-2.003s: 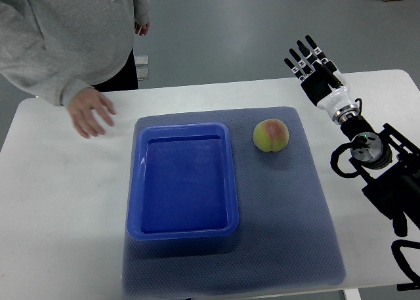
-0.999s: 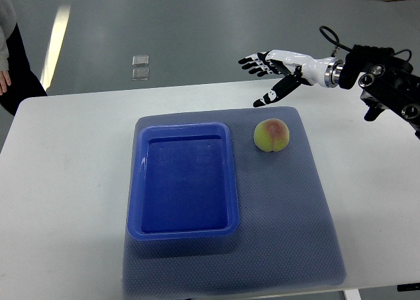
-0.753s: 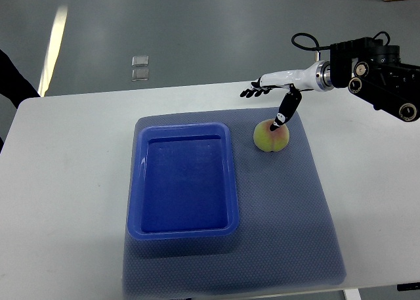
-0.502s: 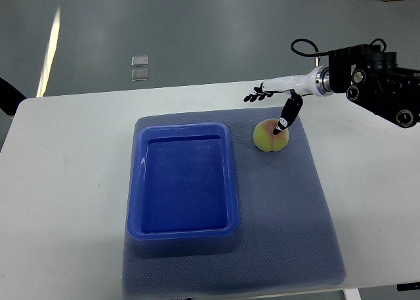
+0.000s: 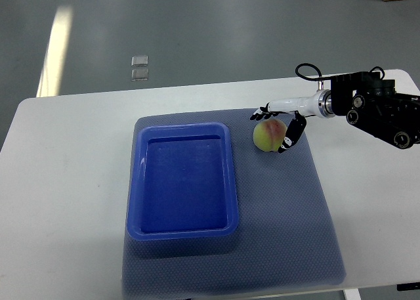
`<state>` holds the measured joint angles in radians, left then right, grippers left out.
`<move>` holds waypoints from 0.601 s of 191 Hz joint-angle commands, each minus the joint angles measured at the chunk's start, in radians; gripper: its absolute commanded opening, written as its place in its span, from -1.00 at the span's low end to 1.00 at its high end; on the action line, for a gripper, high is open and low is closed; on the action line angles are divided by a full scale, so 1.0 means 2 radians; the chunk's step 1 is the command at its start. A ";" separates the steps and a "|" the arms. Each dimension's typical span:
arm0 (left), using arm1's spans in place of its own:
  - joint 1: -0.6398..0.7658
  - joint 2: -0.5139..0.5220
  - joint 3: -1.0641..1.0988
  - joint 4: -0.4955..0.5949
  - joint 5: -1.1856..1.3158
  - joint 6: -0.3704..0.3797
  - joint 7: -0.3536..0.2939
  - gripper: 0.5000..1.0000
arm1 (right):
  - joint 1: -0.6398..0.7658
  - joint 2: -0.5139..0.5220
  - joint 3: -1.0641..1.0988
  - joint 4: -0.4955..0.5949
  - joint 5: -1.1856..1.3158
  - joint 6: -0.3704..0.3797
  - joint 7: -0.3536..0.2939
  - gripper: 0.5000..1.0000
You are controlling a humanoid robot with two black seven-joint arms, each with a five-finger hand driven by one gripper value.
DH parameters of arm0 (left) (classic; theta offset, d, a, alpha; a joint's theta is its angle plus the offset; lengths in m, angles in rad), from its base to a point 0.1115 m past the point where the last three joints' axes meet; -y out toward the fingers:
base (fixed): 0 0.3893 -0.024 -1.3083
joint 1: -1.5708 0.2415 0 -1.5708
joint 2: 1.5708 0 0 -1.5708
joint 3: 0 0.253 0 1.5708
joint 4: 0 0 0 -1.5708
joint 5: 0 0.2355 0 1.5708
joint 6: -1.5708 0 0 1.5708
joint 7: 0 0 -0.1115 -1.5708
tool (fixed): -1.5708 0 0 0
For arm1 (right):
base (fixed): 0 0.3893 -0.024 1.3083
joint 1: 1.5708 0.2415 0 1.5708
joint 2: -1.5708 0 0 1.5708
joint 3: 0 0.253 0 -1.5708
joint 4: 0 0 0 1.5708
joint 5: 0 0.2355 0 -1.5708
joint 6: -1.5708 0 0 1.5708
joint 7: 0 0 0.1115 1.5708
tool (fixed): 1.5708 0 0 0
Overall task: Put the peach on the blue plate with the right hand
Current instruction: 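Lower the right hand onto the peach and close its fingers around it, then lift the peach with the right hand above the blue tray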
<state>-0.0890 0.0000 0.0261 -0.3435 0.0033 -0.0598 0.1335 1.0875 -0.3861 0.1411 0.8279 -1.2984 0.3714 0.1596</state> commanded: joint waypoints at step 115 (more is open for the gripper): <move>0.000 0.000 0.000 0.000 -0.002 0.000 0.000 1.00 | 0.025 -0.012 -0.001 0.002 0.003 -0.012 0.009 -0.95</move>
<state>-0.0890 0.0000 0.0252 -0.3436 0.0012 -0.0598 0.1334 1.1047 -0.3929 0.1366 0.8227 -1.3014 0.3241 0.1693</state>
